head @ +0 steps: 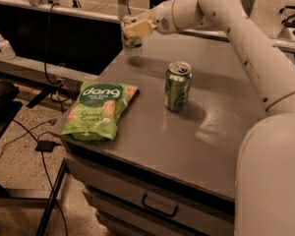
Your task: Pick 7up can
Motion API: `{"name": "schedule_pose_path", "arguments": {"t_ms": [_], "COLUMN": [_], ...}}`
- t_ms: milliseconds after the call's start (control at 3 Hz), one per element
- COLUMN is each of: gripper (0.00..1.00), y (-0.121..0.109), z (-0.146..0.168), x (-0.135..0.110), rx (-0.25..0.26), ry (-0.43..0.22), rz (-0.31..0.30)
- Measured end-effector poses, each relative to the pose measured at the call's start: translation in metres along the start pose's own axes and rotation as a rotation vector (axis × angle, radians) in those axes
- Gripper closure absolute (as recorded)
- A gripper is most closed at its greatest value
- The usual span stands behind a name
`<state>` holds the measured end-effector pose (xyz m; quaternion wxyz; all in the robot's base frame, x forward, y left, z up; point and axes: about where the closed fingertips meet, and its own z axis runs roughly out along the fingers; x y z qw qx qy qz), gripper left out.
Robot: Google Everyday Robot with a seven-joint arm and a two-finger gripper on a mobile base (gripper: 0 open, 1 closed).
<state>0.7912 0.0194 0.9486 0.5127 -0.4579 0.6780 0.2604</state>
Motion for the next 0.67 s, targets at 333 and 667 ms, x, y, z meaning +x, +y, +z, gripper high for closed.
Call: {"name": "schedule_pose_path", "arguments": {"t_ms": [333, 667], "gripper": [1.00, 1.00], "y": [-0.0001, 0.0001], "z": [-0.0242, -0.0255], "x": [-0.0257, -0.0276], "rx": [0.014, 0.014], "ry": [-0.018, -0.020], "rz": [-0.034, -0.036]}}
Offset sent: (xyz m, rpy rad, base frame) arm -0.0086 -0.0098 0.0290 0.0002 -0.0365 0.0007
